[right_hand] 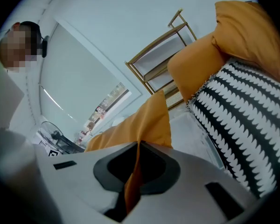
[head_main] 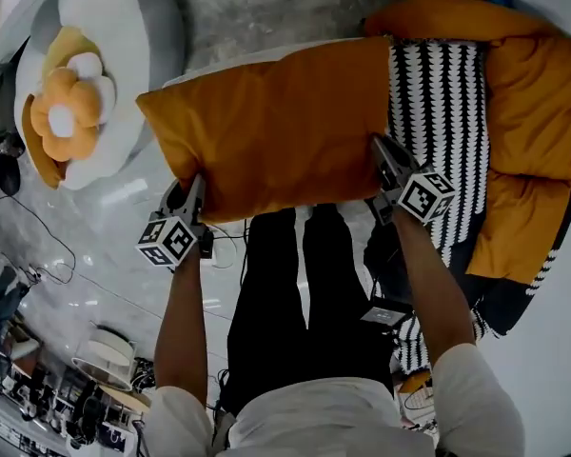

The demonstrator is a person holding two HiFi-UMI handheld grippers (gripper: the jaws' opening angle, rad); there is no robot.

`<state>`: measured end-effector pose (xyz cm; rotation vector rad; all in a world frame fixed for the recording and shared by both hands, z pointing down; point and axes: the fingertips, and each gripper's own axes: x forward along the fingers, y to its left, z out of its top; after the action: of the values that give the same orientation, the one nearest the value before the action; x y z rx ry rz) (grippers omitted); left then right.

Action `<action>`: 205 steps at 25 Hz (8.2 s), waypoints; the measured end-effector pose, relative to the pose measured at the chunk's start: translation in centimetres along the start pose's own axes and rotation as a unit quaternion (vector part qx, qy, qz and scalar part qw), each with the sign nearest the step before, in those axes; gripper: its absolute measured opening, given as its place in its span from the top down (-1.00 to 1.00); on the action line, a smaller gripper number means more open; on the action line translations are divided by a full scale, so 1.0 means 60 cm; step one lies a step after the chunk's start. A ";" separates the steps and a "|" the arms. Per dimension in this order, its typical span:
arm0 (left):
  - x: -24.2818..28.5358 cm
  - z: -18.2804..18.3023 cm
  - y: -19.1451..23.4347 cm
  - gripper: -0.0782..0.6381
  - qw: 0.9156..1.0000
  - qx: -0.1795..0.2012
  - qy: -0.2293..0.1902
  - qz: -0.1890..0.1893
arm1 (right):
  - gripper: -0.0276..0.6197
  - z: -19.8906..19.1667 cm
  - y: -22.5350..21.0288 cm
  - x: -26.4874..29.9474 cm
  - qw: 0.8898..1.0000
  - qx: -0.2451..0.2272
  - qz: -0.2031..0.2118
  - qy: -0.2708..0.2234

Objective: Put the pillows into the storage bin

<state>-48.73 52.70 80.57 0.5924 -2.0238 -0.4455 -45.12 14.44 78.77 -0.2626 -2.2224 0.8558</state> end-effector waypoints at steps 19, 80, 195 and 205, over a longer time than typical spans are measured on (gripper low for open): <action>0.080 -0.050 0.117 -0.14 0.994 -0.038 0.039 0.096 | 0.40 -0.101 -0.120 0.061 0.993 0.012 -0.112 0.032; -0.610 -0.241 -1.397 -0.01 0.657 0.437 -0.127 -0.601 | 0.32 -0.328 0.393 -1.567 0.652 -0.108 -0.473 -0.583; -0.180 -0.088 -1.692 0.51 0.737 0.508 -0.136 -0.425 | 0.69 0.140 -0.185 -1.623 0.828 -0.096 -0.253 -0.491; -0.454 0.139 -1.444 0.51 0.752 0.481 -0.247 -0.377 | 0.69 0.252 0.099 -1.457 0.836 -0.182 -0.152 -0.495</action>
<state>-24.38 -1.83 11.66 2.1731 -2.3604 0.0722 6.36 -25.23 18.05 0.4820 -3.2663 0.3861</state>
